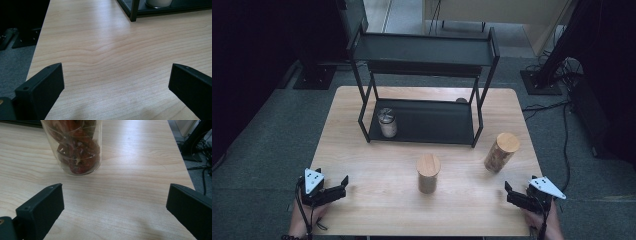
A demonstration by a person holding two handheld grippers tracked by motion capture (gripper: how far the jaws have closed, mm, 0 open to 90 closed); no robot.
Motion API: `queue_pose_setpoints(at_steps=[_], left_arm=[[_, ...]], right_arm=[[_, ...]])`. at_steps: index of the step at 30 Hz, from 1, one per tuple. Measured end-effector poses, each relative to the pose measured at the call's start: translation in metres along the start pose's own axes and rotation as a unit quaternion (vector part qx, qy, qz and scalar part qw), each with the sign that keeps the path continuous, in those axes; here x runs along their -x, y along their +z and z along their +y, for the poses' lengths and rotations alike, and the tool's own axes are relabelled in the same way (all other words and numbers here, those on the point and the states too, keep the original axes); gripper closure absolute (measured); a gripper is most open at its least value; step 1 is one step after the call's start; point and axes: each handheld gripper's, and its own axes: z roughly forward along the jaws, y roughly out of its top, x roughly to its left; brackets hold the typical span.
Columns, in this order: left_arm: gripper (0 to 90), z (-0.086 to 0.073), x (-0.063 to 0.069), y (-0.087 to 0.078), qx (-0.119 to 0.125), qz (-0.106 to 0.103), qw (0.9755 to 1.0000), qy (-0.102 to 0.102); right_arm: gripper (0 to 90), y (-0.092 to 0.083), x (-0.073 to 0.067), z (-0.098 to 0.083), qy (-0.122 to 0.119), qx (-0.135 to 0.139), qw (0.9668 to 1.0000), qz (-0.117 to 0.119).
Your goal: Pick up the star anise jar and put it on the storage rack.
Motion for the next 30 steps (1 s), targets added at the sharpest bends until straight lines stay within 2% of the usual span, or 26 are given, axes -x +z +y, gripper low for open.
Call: queue_pose_setpoints(at_steps=[4,6,10,15,19,30], left_arm=[[0.7,0.000,0.000,0.000,0.001,-0.010,0.9999,0.003],[0.7,0.000,0.000,0.000,-0.001,-0.010,0.9999,0.003],[0.7,0.000,-0.002,0.001,-0.004,-0.011,0.9999,-0.007],[0.7,0.000,-0.001,0.000,-0.002,-0.012,0.9999,-0.006],[0.7,0.000,-0.002,0.001,-0.005,-0.013,0.9999,-0.008],[0.7,0.000,-0.003,0.001,-0.007,-0.014,0.9998,-0.011]], right_arm=[[1.7,0.000,-0.004,0.002,-0.008,-0.010,0.9996,-0.024],[1.7,-0.002,-0.006,0.003,0.004,-0.011,0.9998,-0.015],[1.7,-0.005,-0.016,0.001,-0.008,-0.008,0.9998,-0.016],[1.7,-0.006,-0.024,0.001,-0.008,-0.015,0.9998,-0.011],[1.8,-0.009,-0.032,0.005,-0.015,-0.014,0.9998,0.001],[1.9,-0.015,-0.048,0.014,-0.018,0.000,0.9995,0.025]])
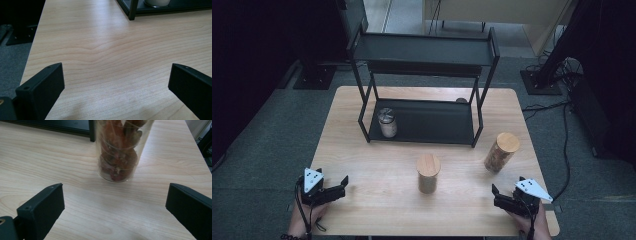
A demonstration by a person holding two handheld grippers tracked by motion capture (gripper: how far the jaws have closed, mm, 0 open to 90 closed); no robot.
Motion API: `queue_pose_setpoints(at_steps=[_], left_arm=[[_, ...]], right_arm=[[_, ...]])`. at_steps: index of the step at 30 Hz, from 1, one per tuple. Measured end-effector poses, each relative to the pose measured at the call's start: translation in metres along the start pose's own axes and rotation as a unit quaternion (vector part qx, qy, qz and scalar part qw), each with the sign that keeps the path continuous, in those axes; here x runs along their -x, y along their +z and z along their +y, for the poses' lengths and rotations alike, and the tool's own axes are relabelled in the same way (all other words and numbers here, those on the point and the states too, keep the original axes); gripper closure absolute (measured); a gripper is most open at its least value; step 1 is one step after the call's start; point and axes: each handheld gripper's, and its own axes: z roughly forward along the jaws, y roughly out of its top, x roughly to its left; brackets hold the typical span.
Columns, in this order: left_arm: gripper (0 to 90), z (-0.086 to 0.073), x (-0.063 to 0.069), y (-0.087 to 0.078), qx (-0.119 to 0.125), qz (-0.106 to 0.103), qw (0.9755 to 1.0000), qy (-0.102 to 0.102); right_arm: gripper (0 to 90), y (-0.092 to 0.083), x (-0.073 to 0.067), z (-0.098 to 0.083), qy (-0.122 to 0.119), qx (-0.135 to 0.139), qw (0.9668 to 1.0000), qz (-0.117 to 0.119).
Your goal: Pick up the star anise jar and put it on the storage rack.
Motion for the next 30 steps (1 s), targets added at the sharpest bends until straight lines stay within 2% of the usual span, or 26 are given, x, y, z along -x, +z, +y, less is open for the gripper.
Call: queue_pose_setpoints(at_steps=[19,22,30], left_arm=[[0.7,0.000,0.000,0.000,-0.003,0.000,1.0000,0.000],[0.7,0.000,0.000,0.001,-0.004,-0.001,1.0000,0.000],[0.7,0.000,0.000,0.001,-0.006,-0.001,1.0000,0.001]], right_arm=[[2.0,0.004,-0.033,0.009,-0.018,0.007,0.9991,0.037],[2.0,0.003,-0.038,0.011,-0.011,0.009,0.9984,0.054],[2.0,0.004,-0.055,0.015,-0.027,0.013,0.9971,0.071]])
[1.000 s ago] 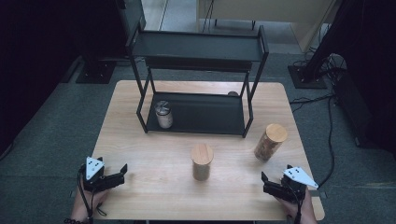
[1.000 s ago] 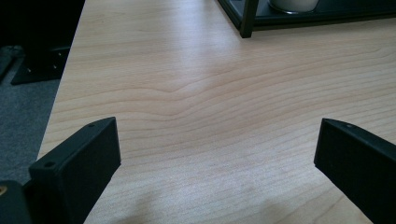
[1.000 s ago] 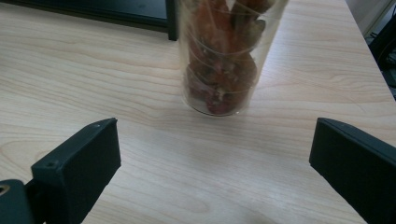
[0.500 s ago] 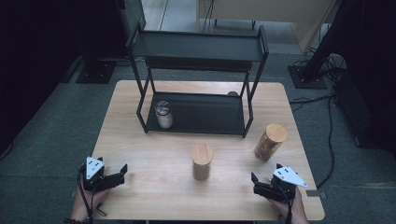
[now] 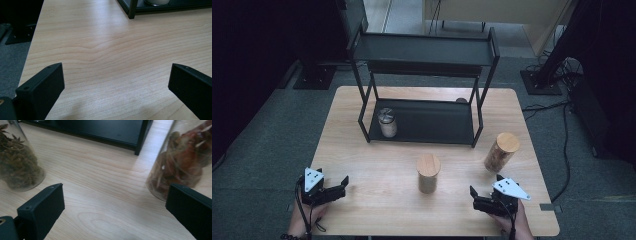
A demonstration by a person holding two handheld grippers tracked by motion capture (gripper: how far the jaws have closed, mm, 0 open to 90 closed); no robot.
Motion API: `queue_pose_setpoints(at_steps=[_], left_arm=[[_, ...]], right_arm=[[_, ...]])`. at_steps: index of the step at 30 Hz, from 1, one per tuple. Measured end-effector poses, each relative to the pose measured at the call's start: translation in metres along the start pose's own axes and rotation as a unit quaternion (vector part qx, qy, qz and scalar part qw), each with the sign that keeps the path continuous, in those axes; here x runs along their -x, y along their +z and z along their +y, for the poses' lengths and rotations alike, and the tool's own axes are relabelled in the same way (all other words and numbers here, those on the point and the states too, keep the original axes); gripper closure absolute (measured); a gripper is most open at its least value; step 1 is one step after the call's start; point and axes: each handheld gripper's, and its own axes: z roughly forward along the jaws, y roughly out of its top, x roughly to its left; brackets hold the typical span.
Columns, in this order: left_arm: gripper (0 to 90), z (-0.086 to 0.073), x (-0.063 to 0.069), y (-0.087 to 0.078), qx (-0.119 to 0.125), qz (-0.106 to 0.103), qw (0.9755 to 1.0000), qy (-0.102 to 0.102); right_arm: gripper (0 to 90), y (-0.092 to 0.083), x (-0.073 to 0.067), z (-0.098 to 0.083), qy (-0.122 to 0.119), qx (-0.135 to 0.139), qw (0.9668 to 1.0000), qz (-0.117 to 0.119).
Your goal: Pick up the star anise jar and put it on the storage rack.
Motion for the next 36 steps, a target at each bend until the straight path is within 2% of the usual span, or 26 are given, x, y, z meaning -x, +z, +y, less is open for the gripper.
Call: queue_pose_setpoints(at_steps=[10,36], left_arm=[[0.7,0.000,0.000,0.000,0.000,-0.001,1.0000,0.002],[0.7,0.000,0.002,0.000,-0.003,-0.007,0.9999,0.012]], right_arm=[[2.0,0.009,-0.016,0.001,-0.011,-0.005,0.9998,0.014],[2.0,0.021,-0.044,0.001,-0.021,-0.007,0.9986,0.048]])
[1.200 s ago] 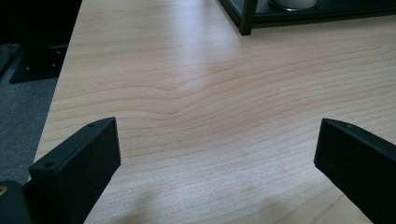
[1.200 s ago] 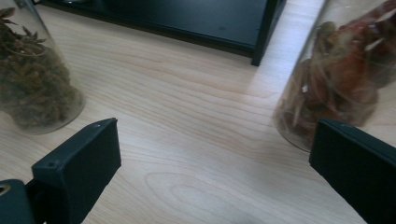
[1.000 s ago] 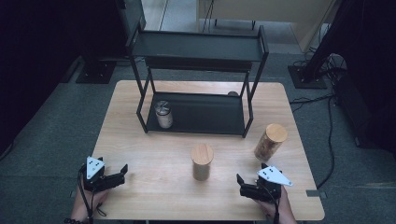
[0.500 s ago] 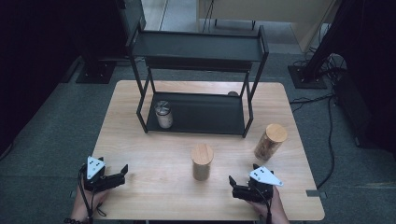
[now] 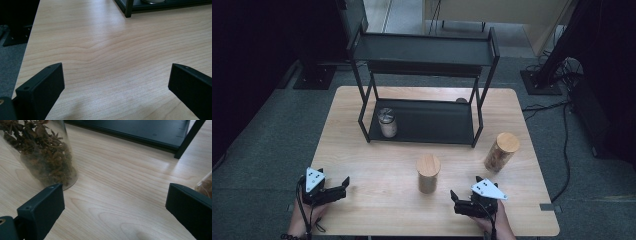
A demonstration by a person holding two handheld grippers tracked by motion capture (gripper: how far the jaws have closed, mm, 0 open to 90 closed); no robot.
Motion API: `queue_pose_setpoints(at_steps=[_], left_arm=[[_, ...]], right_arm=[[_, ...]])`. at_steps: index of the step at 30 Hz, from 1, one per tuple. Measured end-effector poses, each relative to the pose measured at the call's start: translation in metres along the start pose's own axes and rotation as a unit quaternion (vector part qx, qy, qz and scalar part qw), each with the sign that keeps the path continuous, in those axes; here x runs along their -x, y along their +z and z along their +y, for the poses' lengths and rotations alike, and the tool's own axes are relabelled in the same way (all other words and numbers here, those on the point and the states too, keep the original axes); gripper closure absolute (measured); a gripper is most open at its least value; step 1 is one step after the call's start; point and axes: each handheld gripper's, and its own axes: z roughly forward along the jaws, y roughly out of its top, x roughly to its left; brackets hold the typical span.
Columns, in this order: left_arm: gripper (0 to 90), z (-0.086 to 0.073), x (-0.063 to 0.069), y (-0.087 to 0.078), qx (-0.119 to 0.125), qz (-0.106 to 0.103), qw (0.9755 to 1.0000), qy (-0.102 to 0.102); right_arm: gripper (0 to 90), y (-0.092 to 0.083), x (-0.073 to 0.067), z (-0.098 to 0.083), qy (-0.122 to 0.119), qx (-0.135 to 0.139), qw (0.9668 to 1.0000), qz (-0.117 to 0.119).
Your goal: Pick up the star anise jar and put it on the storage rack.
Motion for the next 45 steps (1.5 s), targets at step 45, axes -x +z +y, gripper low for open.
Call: queue_pose_setpoints(at_steps=[45], left_arm=[[0.7,0.000,0.000,0.000,-0.001,-0.002,1.0000,0.003]], right_arm=[[2.1,0.014,-0.033,0.006,-0.026,-0.002,0.9988,0.040]])
